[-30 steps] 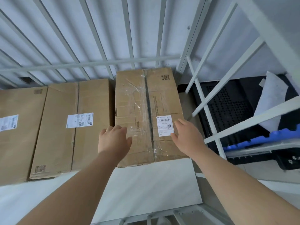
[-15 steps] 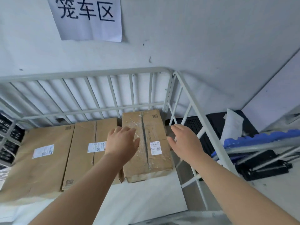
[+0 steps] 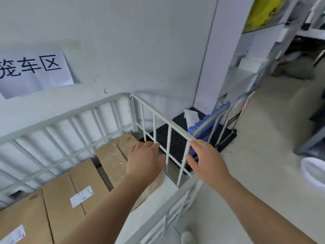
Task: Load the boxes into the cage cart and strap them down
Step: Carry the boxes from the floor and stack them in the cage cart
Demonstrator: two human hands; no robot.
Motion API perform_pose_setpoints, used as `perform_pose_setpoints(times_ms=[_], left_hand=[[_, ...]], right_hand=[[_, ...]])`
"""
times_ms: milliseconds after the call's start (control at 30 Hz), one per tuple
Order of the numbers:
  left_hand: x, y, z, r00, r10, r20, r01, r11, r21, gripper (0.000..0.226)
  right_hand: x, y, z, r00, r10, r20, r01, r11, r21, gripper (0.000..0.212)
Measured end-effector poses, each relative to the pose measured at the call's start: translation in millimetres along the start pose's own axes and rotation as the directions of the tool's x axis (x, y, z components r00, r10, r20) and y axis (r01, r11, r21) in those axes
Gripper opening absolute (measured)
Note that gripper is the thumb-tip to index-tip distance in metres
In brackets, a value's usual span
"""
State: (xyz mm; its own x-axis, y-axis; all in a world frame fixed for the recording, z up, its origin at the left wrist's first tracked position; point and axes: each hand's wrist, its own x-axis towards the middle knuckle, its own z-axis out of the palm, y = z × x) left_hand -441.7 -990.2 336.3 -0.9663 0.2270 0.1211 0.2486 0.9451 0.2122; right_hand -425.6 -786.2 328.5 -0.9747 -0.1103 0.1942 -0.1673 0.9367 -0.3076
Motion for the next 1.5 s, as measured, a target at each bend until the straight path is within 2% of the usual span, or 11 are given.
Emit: perform_pose_setpoints(times_ms=[100,233,400,633,833,1033,1267,1500], left_hand=[[-20.6,38.8,2.6,0.989,0.142,0.038,-0.141,0.989,-0.048,0.039],[-49.2,103.4,7.3,0.936,0.341,0.083,-0.335,0.939,-0.08,0.041],[-94.6,203.1,18.6,0.794,0.592,0.136,-0.589,0.806,-0.065,0.047],[-197.7,363.9,46.9,0.545,0.825,0.152,-0.815,0.564,-0.136,0.048],[-317.6,493.4,74.1,0.327,0.932,0.155,-0.919,0.352,-0.176,0.042],[-418.1,582.5,98.8,0.124,0.981,0.15,-0.953,0.159,-0.257,0.036],[-492.9,664.7,138.8,-0.103,0.976,0.19,-0.957,-0.045,-0.288,0.038],[-535.4,751.6,197.2,-0.245,0.938,0.245,-0.933,-0.159,-0.322,0.04]], right_hand=[[-68.4,13.2,-21.3,0.984,0.177,-0.035,-0.178,0.984,-0.017,0.038],[-163.5,39.2,-52.1,0.905,0.411,-0.11,-0.418,0.907,-0.047,0.038],[-285.8,75.9,-89.3,0.753,0.629,-0.193,-0.646,0.762,-0.042,0.054],[-465.9,109.7,-146.7,0.473,0.831,-0.294,-0.871,0.49,-0.017,0.047],[-627.3,129.5,-180.5,0.295,0.897,-0.329,-0.946,0.322,0.032,0.042],[-760.8,130.6,-191.2,0.007,0.921,-0.388,-0.989,0.063,0.131,0.046],[-863.5,142.4,-179.8,-0.265,0.897,-0.354,-0.951,-0.183,0.249,0.047],[-928.2,189.0,-160.5,-0.446,0.854,-0.27,-0.883,-0.37,0.288,0.051]])
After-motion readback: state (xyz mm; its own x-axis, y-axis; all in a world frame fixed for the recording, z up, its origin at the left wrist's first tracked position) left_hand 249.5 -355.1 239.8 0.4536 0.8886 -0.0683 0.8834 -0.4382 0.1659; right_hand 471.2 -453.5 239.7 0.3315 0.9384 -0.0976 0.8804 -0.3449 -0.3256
